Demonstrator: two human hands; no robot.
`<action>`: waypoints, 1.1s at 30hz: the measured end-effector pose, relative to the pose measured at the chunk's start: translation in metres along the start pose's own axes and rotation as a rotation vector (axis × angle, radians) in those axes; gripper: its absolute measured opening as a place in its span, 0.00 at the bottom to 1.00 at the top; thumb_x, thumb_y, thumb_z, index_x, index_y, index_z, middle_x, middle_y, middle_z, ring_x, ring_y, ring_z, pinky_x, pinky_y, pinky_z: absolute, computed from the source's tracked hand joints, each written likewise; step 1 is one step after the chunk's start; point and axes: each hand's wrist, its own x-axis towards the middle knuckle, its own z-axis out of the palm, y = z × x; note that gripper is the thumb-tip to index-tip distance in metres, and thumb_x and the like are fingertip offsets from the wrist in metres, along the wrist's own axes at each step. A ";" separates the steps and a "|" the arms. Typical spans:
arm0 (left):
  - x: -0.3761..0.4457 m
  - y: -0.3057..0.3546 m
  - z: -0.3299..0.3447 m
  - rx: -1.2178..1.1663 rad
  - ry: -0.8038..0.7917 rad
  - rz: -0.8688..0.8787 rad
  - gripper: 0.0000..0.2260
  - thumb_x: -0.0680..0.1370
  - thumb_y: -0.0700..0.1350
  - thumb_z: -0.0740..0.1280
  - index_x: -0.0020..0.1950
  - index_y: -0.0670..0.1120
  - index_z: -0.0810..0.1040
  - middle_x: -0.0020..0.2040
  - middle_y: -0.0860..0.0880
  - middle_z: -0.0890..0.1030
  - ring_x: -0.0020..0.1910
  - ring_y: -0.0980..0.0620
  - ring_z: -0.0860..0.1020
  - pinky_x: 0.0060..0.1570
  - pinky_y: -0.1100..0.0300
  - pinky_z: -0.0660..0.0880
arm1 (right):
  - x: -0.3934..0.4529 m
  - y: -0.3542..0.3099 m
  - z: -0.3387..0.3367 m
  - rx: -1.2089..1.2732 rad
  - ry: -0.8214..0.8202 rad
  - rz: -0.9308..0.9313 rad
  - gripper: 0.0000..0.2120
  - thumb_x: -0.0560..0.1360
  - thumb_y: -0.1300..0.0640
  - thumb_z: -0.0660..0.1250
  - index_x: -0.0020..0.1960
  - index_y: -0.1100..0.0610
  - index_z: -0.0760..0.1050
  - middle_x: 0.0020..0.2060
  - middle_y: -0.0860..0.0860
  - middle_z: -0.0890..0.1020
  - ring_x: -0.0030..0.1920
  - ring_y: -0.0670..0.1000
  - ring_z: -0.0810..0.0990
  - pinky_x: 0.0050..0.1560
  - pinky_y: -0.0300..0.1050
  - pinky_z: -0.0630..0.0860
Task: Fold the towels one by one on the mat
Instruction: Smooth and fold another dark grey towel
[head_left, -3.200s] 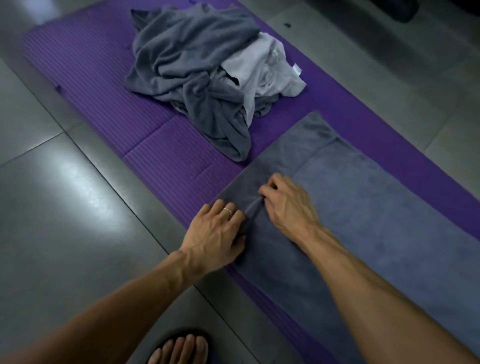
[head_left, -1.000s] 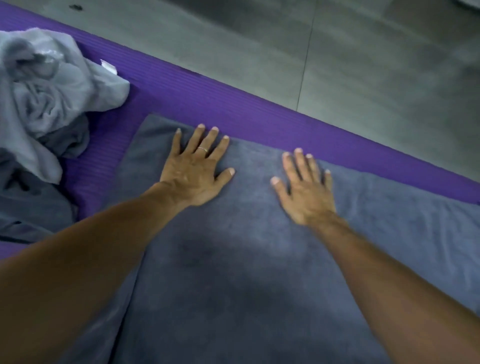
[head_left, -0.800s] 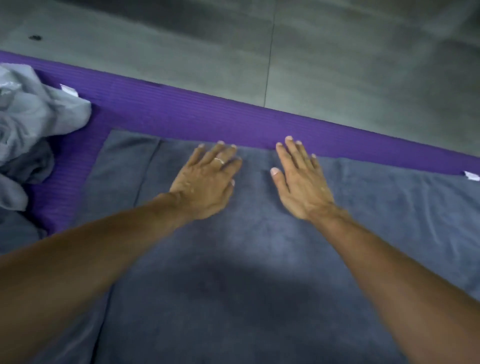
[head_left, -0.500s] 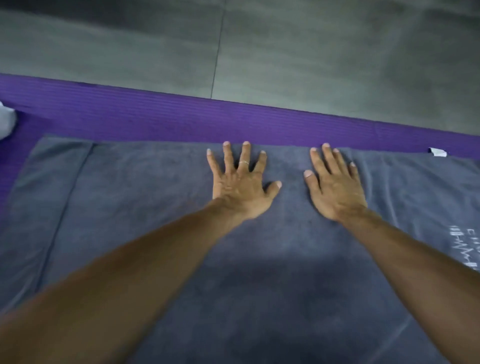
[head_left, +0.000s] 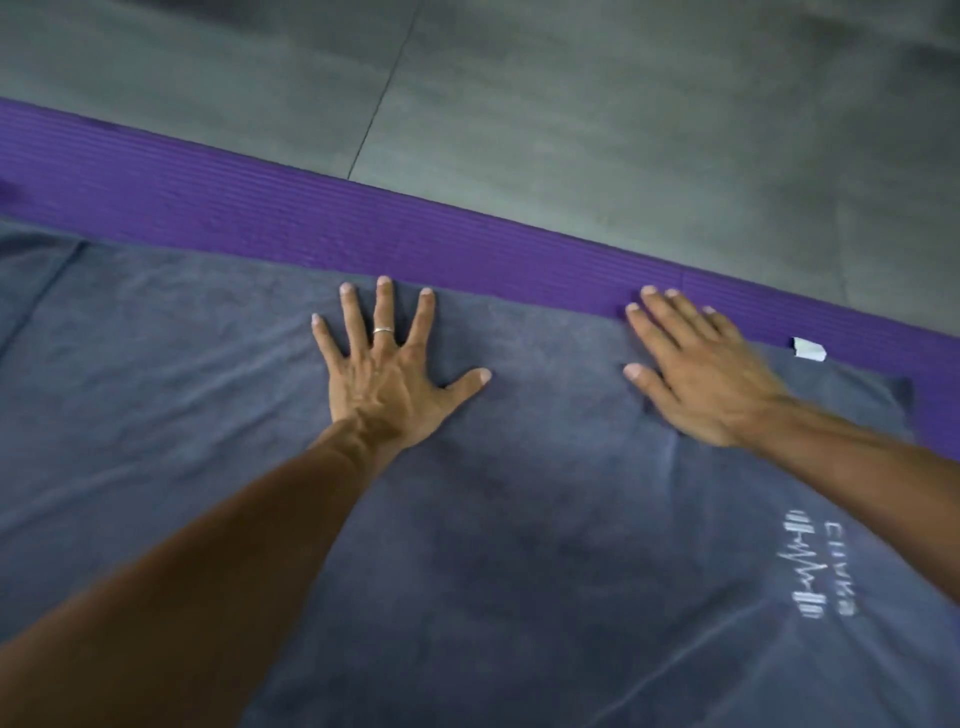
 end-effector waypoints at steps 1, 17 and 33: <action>0.000 0.002 -0.002 0.017 -0.003 -0.001 0.45 0.68 0.79 0.42 0.78 0.57 0.40 0.79 0.45 0.41 0.76 0.36 0.36 0.69 0.30 0.37 | -0.005 -0.010 0.000 0.048 0.026 -0.049 0.40 0.73 0.35 0.35 0.79 0.54 0.51 0.79 0.52 0.50 0.78 0.55 0.50 0.75 0.56 0.51; -0.082 0.141 0.029 -0.011 -0.123 0.347 0.48 0.66 0.80 0.48 0.78 0.57 0.39 0.79 0.55 0.39 0.76 0.47 0.32 0.71 0.37 0.32 | -0.045 0.072 0.061 0.344 0.152 0.392 0.31 0.79 0.41 0.40 0.79 0.50 0.52 0.79 0.54 0.50 0.78 0.56 0.48 0.76 0.59 0.50; -0.178 0.186 0.045 -0.167 0.018 0.573 0.25 0.80 0.54 0.54 0.73 0.44 0.68 0.73 0.47 0.69 0.75 0.43 0.62 0.72 0.38 0.58 | -0.173 0.005 0.071 0.407 0.358 0.261 0.26 0.80 0.47 0.53 0.74 0.59 0.65 0.73 0.59 0.66 0.71 0.60 0.68 0.66 0.57 0.68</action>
